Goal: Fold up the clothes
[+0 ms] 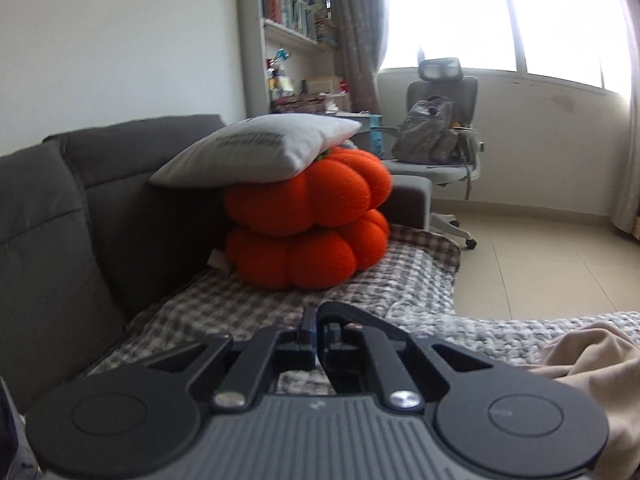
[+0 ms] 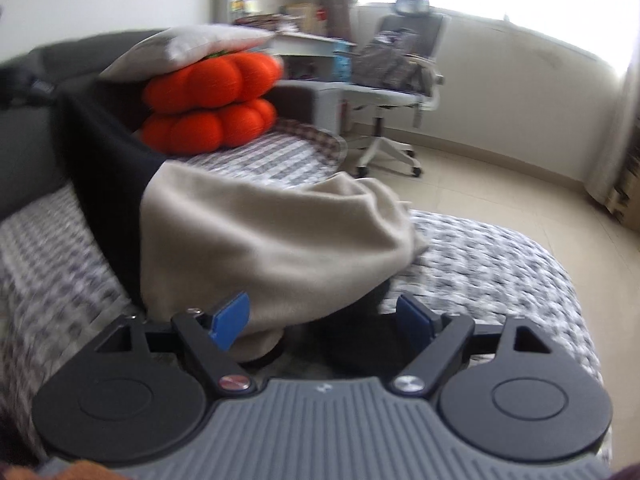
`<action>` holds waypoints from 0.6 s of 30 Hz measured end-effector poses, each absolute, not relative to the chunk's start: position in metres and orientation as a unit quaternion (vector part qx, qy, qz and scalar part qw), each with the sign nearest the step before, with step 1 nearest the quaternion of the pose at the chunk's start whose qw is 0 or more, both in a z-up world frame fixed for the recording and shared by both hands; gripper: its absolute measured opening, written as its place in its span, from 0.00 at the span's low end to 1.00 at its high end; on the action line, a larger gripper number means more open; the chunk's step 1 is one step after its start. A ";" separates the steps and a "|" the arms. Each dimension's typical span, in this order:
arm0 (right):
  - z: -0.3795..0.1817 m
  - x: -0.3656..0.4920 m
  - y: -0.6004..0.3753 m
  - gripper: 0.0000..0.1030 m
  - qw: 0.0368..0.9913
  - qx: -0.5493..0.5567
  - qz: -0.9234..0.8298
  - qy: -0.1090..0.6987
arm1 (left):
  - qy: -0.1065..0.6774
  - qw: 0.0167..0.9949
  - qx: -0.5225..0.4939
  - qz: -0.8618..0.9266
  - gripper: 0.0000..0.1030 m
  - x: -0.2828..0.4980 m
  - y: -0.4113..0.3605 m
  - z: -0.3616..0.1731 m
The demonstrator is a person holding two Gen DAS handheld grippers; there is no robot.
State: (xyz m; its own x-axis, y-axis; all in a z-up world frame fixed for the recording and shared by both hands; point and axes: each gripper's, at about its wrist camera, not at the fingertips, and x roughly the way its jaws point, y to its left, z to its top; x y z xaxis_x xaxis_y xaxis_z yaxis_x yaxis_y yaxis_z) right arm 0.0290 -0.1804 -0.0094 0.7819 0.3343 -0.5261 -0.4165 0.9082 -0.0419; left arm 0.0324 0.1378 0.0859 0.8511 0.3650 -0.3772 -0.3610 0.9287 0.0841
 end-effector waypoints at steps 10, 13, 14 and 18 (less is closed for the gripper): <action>-0.025 0.010 -0.141 0.81 0.905 -0.190 0.276 0.263 | 0.200 0.958 -0.004 0.204 0.03 0.016 0.158 0.078; -0.035 0.008 -0.125 0.83 0.885 -0.245 0.297 0.263 | 0.194 0.959 -0.003 0.205 0.03 0.016 0.156 0.079; -0.039 0.010 -0.121 0.84 0.879 -0.269 0.295 0.261 | 0.193 0.959 -0.001 0.207 0.03 0.016 0.156 0.079; -0.050 0.028 -0.112 0.84 0.858 -0.336 0.292 0.256 | 0.196 0.958 -0.002 0.209 0.03 0.016 0.157 0.076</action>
